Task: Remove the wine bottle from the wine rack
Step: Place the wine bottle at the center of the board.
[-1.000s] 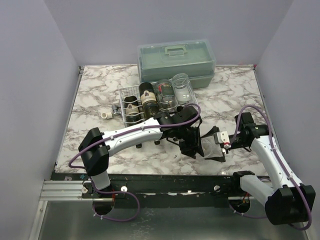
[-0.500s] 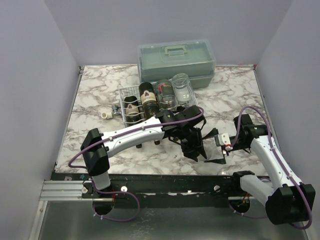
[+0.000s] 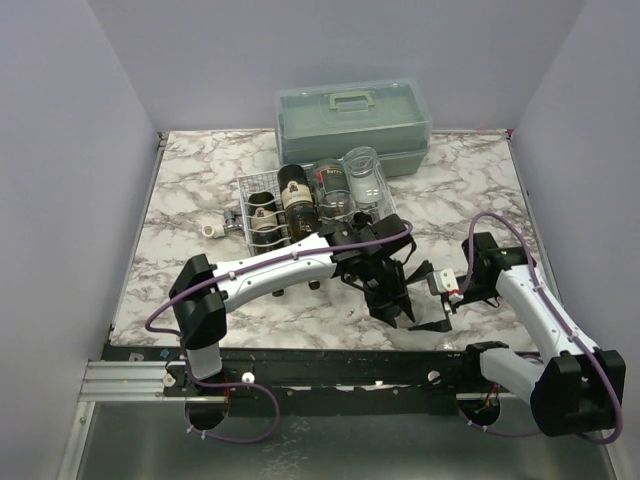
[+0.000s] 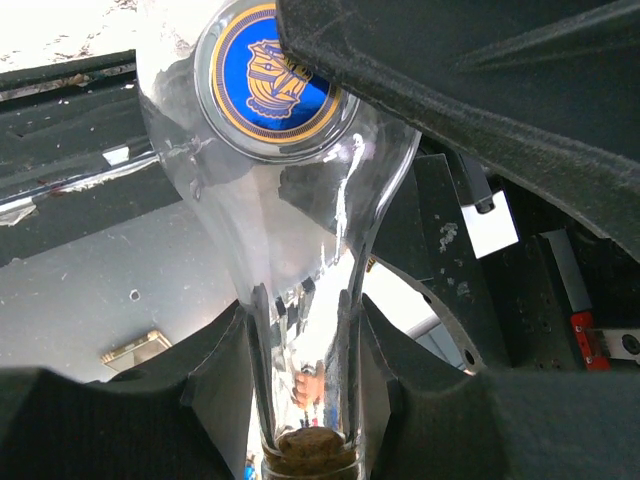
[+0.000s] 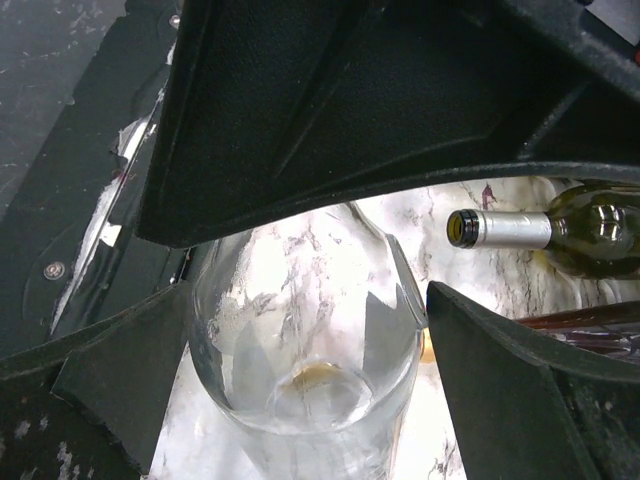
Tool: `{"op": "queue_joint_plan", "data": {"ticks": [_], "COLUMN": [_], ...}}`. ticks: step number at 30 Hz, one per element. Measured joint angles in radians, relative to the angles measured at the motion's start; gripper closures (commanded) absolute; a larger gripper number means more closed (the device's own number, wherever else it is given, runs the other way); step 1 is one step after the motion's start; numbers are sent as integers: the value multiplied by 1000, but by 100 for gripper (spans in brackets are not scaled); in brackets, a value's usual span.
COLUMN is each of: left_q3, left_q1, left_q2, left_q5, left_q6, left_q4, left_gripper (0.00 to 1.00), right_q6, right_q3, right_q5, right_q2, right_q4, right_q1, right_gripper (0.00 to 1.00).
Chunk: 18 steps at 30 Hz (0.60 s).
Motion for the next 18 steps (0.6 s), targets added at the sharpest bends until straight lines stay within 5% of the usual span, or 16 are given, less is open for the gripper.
{"op": "queue_joint_plan", "data": {"ticks": [12,18], "left_q3": [79,102], "left_q1": [2,10], "left_q2": [28,26], "left_q5": [16,20], "left_q6": [8,19], "left_q4": [15,54], "left_gripper": [36,34], "right_q6": [23,46], "right_q3": [-3,-3], "right_q5": [2,-9], "right_q2": [12,32], "right_q4": [10,-12], "right_q1": [0,3], "right_gripper": [0,0]}}
